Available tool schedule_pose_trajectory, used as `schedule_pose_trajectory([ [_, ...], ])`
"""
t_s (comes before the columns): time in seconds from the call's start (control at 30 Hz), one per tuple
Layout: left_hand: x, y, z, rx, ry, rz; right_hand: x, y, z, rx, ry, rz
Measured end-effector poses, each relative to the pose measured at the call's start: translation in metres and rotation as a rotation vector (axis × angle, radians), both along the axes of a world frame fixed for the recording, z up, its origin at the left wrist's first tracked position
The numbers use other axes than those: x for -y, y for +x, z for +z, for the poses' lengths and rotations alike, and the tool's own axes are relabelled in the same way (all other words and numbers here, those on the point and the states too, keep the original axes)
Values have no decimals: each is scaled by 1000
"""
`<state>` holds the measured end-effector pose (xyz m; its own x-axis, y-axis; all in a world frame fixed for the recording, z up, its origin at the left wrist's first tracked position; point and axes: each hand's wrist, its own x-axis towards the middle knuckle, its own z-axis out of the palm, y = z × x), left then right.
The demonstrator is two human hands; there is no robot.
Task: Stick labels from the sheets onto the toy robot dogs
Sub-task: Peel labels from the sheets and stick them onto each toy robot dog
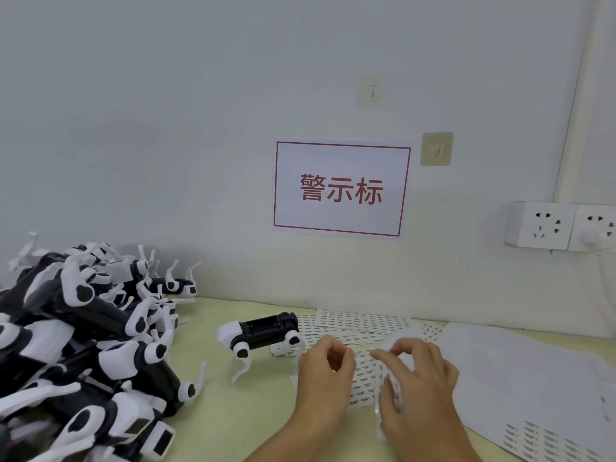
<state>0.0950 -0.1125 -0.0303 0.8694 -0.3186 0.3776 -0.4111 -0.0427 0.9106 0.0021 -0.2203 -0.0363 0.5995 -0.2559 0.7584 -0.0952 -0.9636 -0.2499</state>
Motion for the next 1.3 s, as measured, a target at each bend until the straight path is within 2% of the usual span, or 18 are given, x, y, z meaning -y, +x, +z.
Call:
schedule_pose_trajectory([
  [0.2,-2,-2,1,46,-3,-31,1,3,-7,-98,-70,266],
  [0.33,-4,-3,4,0,-83,-90,3,5,-9,-234,83,384],
  [0.43,-5,-4,6,-81,-124,-163,2,4,-5,-204,191,442],
  [0.57,-7,-5,7,-139,-114,-247,3,0,0,-111,281,472],
  [0.77,-11,-6,9,-198,-160,-331,4,-1,0,-79,404,485],
  [0.97,-10,-7,11,-157,-89,-301,9,0,-1,-107,580,470],
  [1.3,-6,-6,8,-77,-42,-216,6,-1,2,-121,629,443],
])
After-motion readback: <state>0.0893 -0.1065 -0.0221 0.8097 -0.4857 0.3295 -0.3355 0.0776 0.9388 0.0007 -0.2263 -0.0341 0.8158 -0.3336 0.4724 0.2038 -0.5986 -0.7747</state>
